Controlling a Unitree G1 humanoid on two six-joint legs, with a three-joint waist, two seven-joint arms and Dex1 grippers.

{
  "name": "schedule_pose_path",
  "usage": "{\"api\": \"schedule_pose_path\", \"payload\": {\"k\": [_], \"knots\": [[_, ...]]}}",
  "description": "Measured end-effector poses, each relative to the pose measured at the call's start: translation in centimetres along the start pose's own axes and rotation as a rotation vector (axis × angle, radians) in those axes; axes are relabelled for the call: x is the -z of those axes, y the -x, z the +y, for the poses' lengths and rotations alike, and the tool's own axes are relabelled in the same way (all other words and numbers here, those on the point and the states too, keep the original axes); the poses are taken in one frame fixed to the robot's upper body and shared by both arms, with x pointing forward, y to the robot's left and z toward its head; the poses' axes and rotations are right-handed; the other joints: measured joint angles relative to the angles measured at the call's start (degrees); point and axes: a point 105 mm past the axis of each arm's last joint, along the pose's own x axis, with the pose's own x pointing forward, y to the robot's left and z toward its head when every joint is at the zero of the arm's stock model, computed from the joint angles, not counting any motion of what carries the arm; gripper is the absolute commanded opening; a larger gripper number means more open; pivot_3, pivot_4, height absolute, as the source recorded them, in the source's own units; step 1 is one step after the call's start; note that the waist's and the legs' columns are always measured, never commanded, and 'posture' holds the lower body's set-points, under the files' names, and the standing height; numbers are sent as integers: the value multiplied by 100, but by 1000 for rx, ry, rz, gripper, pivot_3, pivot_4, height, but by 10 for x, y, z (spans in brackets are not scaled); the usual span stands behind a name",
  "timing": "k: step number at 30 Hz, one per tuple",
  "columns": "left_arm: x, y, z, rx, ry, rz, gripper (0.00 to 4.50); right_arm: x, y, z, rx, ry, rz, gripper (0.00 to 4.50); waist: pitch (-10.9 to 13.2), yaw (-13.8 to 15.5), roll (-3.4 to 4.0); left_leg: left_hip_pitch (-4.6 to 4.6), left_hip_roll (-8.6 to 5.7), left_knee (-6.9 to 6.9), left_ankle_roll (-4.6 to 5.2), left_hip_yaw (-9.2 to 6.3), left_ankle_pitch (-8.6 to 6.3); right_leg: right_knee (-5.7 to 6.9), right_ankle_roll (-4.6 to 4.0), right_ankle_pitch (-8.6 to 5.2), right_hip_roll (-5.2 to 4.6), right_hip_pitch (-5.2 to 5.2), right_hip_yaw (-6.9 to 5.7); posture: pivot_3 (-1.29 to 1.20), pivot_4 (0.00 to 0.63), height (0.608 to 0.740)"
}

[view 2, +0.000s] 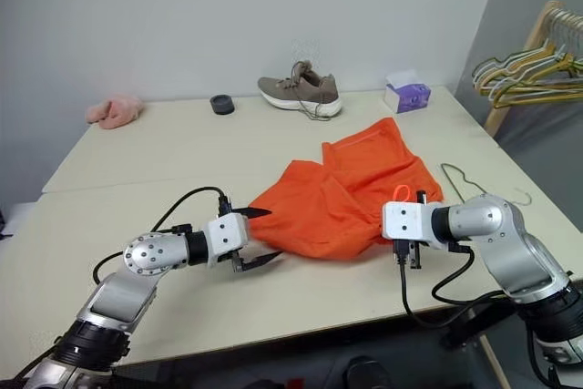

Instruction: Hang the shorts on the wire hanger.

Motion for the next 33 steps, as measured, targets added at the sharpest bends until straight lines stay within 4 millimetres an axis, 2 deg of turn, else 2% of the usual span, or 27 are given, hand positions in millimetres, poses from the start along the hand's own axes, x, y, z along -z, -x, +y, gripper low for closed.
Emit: {"api": "schedule_pose_path", "payload": {"k": [5, 8, 11, 14, 20, 24, 27, 30, 33], "knots": [[29, -3, 0, 16, -43, 99, 4500, -6, 8, -3, 12, -18, -16, 22, 2, -119, 2, -2, 0, 0, 0, -2, 0, -1, 5, -3, -1, 0, 0, -271, 47, 740], [32, -6, 8, 5, -90, 111, 4500, -8, 8, -2, 7, -29, -26, 22, 4, -167, 3, -3, -1, 0, 0, -5, 0, 0, 6, -3, -2, 1, -1, -275, 47, 740], [36, -6, 12, 10, -129, 117, 3952, -10, 9, -1, 4, -24, -25, 0, 3, -220, 4, 0, -1, 1, 0, -8, 0, 0, 10, -5, -3, 4, -3, -277, 46, 740], [41, -5, 13, 34, -179, 141, 3075, -8, 10, 0, 5, -22, -19, 0, 3, -265, 4, 8, -1, 1, 0, -8, 0, 1, 23, -12, -3, 11, -1, -262, 45, 740], [61, 11, 18, 60, -248, 239, 1169, 6, 7, -4, 24, -10, 4, 0, 2, -367, 5, 28, 5, -2, 0, -5, 0, 5, 25, -13, -3, 22, 2, -226, 43, 740], [75, 25, 25, 46, -289, 325, 30, 14, -3, -26, 93, 42, 13, 0, 4, -398, 7, 27, 6, -5, 0, -5, 0, 7, 25, -12, -3, 16, 3, -203, 42, 740], [83, 35, 33, 23, -318, 382, 30, 12, -11, -44, 140, 102, -7, 0, 7, -385, 8, 22, 5, -8, 0, -11, 0, 7, 25, -11, -5, 14, 2, -163, 39, 740], [91, 50, 38, 11, -345, 445, 30, 1, -26, -61, 193, 167, -65, 0, 8, -373, 7, 16, 4, -12, 0, -11, 0, 9, 2, 4, -11, 6, 2, -145, 38, 740], [97, 70, 29, 29, -334, 490, 30, -17, -38, -70, 229, 246, -148, 0, 8, -357, 8, 7, 3, -22, -1, -17, -1, 11, 3, 6, -26, -4, -5, -131, 38, 740]]}}
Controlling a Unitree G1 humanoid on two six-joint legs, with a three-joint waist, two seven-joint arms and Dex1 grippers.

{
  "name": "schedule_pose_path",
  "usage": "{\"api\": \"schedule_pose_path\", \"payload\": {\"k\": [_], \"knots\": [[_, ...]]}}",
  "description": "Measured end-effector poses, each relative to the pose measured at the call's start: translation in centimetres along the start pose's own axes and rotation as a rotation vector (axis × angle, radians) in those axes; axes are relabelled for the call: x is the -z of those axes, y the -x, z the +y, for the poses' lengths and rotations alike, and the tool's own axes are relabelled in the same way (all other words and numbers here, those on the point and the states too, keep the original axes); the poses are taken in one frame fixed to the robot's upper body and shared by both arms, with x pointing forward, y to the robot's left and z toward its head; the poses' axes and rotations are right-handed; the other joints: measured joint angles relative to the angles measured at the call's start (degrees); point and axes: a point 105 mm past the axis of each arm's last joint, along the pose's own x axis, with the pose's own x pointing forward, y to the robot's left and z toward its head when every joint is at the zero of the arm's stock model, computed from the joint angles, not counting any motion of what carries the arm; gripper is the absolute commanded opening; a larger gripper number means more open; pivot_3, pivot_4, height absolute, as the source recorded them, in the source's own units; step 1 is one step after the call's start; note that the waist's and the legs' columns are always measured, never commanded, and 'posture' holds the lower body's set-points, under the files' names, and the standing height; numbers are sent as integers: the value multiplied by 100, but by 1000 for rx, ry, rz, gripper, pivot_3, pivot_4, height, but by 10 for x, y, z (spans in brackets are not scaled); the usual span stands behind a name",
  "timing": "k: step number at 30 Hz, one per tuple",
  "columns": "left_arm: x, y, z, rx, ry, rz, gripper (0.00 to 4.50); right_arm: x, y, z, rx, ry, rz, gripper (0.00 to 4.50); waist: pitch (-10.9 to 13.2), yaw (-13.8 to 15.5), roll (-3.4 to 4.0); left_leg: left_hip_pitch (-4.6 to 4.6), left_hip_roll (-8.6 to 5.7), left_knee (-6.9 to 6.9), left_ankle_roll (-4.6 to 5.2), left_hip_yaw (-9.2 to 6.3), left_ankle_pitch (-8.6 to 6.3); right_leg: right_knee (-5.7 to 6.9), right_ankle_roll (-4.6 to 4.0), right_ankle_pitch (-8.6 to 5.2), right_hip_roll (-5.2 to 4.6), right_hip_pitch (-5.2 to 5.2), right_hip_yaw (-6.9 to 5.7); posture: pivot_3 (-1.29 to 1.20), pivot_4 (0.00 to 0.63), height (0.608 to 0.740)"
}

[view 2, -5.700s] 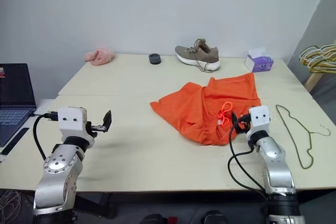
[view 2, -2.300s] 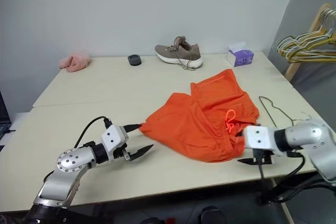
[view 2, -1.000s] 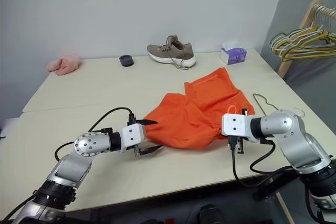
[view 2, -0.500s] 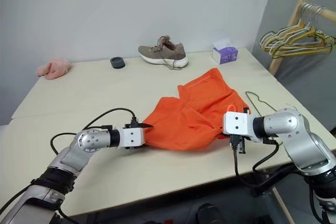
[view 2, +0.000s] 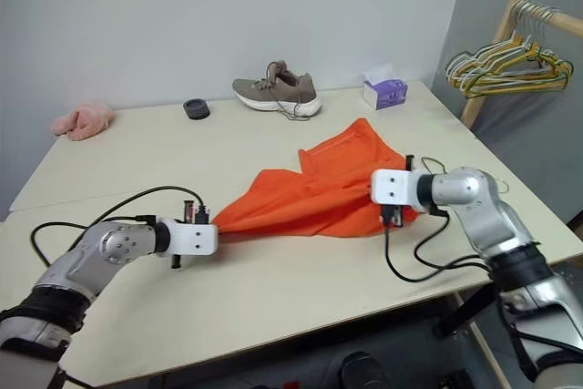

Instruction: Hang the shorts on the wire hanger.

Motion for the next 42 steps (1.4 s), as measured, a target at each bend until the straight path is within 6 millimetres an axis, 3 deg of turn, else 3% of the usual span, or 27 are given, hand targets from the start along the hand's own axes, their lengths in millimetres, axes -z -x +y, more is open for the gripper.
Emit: {"api": "schedule_pose_path", "payload": {"k": [4, 7, 11, 15, 18, 22, 35, 38, 42], "knots": [[4, 28, -22, 83, 91, 14, 30, -23, -6, 9, -31, 81, -147, 0, 1, 128, 4, -14, 2, -7, -2, -15, -2, -4, 8, -10, -18, -3, -30, -119, 41, 740], [-7, 47, -46, 219, 237, -15, 30, -35, 1, 38, -133, 97, -247, 0, 3, 229, 9, -11, 0, -6, -2, -16, -9, -10, 10, -16, -31, 6, -38, -128, 45, 740], [-48, 67, -82, 496, 404, -125, 30, -26, 28, 90, -373, 76, -234, 0, 33, 422, 51, -1, -18, 10, 2, -9, -12, -9, 8, -19, -46, 25, -34, -151, 50, 740], [-81, 73, -98, 679, 499, -240, 30, -12, 53, 114, -509, 9, -146, 0, 69, 502, 46, 54, -10, 13, 11, -12, -4, -5, -10, -50, -30, 72, -39, -183, 51, 740], [-90, 77, -99, 744, 515, -284, 30, 1, 71, 125, -575, -35, -59, 0, 100, 478, 41, 121, -7, 5, 10, -5, -4, -5, -56, -79, -29, 118, -36, -197, 51, 740], [-97, 83, -107, 826, 508, -328, 30, 8, 85, 137, -640, -66, 1, 0, 106, 400, 37, 123, -2, 3, 10, 9, -5, -5, -50, -77, -25, 121, -28, -204, 50, 740], [-109, 85, -122, 879, 557, -423, 30, 12, 87, 142, -662, -48, 54, 0, 132, 368, 3, 113, -4, 2, 6, 11, -8, -9, -18, -68, -29, 113, -24, -215, 50, 740], [-110, 83, -121, 876, 606, -428, 622, 13, 87, 139, -660, -48, 63, 824, 136, 367, 6, 113, -5, 2, 6, 11, -8, -8, -17, -68, -29, 114, -25, -218, 51, 740], [-119, 80, -112, 861, 665, -465, 1842, 14, 92, 133, -668, -80, 88, 2197, 143, 368, -1, 111, -5, 3, 6, 9, -8, -9, -15, -67, -29, 114, -27, -222, 51, 740]]}}
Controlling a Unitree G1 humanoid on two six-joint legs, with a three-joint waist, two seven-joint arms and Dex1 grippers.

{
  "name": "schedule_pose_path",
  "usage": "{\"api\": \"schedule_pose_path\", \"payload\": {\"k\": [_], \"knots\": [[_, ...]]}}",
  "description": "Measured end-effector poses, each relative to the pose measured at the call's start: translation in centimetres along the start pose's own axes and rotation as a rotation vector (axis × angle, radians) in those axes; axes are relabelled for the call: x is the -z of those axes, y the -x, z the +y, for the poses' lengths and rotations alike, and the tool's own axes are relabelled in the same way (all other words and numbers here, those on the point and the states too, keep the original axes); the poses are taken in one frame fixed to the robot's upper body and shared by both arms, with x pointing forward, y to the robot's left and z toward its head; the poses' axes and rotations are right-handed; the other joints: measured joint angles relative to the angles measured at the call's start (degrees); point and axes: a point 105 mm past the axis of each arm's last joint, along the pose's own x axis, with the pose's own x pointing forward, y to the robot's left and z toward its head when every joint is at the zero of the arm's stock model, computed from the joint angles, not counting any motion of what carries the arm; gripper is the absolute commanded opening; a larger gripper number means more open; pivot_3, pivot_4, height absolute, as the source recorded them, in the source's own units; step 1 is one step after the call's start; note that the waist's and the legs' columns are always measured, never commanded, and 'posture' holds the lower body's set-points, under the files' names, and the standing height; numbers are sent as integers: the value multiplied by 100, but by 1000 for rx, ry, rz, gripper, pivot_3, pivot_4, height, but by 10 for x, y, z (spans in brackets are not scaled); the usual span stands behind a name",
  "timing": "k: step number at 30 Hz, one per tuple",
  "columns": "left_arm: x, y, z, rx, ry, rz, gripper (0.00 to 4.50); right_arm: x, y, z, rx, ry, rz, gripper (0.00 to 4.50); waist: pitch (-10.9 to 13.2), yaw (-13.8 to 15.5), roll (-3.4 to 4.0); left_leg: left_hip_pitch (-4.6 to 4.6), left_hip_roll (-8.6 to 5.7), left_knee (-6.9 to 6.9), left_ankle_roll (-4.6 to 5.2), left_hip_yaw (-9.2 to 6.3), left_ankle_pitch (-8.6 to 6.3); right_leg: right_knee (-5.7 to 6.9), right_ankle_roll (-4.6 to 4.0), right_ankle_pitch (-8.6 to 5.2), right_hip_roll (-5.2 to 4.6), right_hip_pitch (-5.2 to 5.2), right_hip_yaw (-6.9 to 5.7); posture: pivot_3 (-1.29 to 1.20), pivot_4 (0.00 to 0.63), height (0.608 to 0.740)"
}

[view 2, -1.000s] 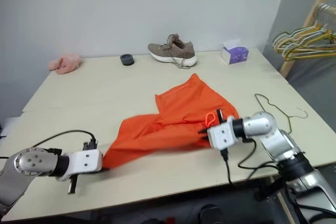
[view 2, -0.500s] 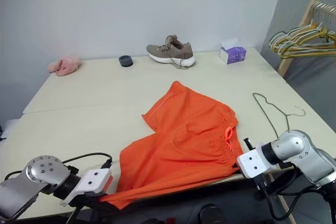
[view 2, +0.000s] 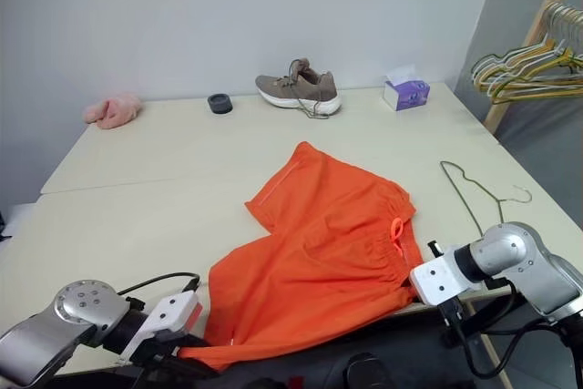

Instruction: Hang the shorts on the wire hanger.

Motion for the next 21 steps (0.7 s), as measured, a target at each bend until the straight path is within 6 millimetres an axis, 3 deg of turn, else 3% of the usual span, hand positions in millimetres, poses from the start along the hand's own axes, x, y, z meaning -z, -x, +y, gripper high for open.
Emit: {"api": "schedule_pose_path", "payload": {"k": [7, 11, 15, 21], "knots": [[-28, -5, -3, 27, 29, -112, 3973, -15, 17, -1, 11, -182, -93, 4500, 7, 8, -4, -12, -1, 0, -2, -13, -1, 0, 3, -2, 1, -4, -6, -227, 51, 740], [-51, -1, 5, -7, 11, -224, 3973, -23, 32, -17, 119, -337, -199, 4500, 12, 5, -10, -12, -2, 5, -2, -14, -1, -1, 6, 0, 2, -1, -6, -229, 50, 740], [-66, 4, 18, -72, -14, -300, 3973, -13, 46, -36, 294, -430, -227, 4500, 13, 6, -12, -13, -8, 7, -2, -11, -1, -4, 11, 2, 2, 0, -1, -229, 50, 740], [-72, 9, 40, -187, -36, -340, 3973, 35, 53, -72, 690, -504, -106, 4500, 12, -42, -14, -29, -10, 4, -2, -5, -1, -6, 15, 4, 7, -15, 7, -244, 45, 740]]}}
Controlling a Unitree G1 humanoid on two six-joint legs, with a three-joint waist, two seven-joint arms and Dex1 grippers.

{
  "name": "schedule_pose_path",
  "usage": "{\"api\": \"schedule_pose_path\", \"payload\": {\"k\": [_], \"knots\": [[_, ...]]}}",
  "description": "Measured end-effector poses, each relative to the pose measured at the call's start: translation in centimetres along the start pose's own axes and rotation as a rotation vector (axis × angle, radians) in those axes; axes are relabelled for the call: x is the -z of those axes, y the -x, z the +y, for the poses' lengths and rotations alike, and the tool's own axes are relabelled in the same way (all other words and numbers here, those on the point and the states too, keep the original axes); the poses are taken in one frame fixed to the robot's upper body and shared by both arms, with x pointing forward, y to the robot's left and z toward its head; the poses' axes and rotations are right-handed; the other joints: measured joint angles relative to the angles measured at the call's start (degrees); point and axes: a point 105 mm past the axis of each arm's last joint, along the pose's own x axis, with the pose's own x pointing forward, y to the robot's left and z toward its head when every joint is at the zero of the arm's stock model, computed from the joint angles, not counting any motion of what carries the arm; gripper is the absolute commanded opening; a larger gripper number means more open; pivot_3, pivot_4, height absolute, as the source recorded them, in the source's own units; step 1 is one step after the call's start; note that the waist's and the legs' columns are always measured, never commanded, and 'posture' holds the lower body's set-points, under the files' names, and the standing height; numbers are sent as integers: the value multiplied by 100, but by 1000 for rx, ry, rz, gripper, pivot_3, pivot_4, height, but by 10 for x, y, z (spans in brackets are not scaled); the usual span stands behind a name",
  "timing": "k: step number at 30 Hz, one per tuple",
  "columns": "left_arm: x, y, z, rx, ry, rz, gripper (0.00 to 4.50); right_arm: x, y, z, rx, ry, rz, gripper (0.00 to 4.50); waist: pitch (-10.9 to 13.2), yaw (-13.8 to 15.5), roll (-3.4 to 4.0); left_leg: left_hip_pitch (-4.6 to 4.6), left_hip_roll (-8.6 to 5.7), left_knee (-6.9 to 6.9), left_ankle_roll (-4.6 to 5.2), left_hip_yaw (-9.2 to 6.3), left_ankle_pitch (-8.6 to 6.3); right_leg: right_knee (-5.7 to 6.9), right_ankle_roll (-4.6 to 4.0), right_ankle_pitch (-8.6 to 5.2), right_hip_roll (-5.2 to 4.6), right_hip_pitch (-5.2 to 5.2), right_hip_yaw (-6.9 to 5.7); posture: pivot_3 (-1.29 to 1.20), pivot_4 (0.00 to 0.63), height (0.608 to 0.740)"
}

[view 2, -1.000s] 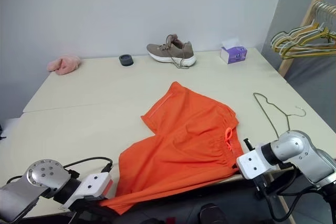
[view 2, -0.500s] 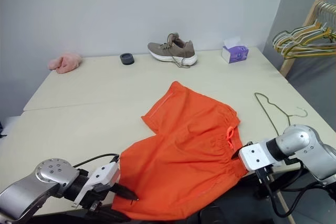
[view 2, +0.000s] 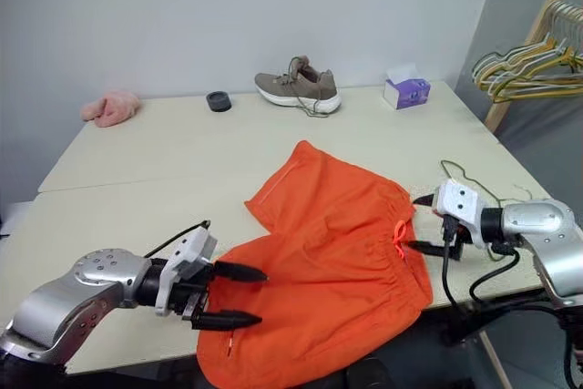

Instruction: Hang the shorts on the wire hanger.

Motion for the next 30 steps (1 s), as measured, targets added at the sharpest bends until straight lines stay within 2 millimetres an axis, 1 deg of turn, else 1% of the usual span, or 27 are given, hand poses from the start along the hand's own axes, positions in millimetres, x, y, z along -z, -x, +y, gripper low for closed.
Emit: {"api": "schedule_pose_path", "payload": {"k": [2, 3, 7, 10, 12, 14, 18, 22, 25, 30], "knots": [[-2, 0, 5, -16, -22, 1, 3973, 12, -5, -15, 118, 15, 46, 4500, 0, -41, -1, -5, -1, 0, 0, 1, 0, 0, 1, 1, 0, -4, 1, -243, 44, 740], [-4, 0, 7, -20, -32, 2, 3973, 18, -9, -18, 152, 25, 69, 4500, 0, -48, -1, -5, -1, -1, 0, 2, 0, 0, 1, 1, 1, -4, 2, -243, 44, 740], [-5, -2, 5, 6, -35, -1, 3973, 43, -27, -21, 228, 29, 126, 4500, 0, -76, 0, -5, -1, -4, -1, 4, -1, 1, 2, 0, 8, -6, 5, -235, 41, 740], [-8, -4, -1, 43, -36, -18, 3973, 54, -34, -28, 278, 33, 146, 4500, 1, -122, 1, -5, -2, -3, -1, 8, -1, 2, 3, 0, 18, -6, 10, -226, 40, 740], [-11, -5, -4, 57, -48, -25, 3973, 55, -35, -36, 308, 46, 140, 4500, 0, -164, 1, -4, -3, -2, -1, 8, -1, 2, 5, 2, 19, -4, 10, -225, 39, 740], [-12, -6, -5, 54, -52, -28, 3973, 54, -39, -39, 318, 48, 121, 4500, 0, -199, 1, -1, -2, -1, -1, 3, -1, 2, 5, 2, 21, 1, 7, -220, 38, 740], [-15, -6, -1, 19, -60, -43, 3973, 55, -51, -38, 311, 6, 94, 4500, 0, -225, 1, 2, -1, 1, -1, 0, -1, 3, 7, 4, 28, 5, 7, -214, 37, 740], [-17, -4, 1, -1, -71, -50, 3973, 54, -59, -35, 252, 11, 91, 4500, -1, -230, 2, 2, -1, 1, -1, -1, -1, 3, -10, 16, 28, 5, 7, -199, 33, 740], [-15, 0, 2, -19, -68, -53, 3973, 53, -59, -31, 214, 24, 95, 4500, -1, -222, 2, 0, 0, 0, -1, -6, -1, 3, -13, 17, 28, 4, 2, -199, 33, 740], [-8, 6, 2, -46, -63, -50, 3973, 43, -49, -32, 182, 60, 79, 4500, -3, -213, 2, 2, 0, 1, -1, -5, -1, 3, -11, 16, 27, 6, 2, -185, 23, 740]]}}
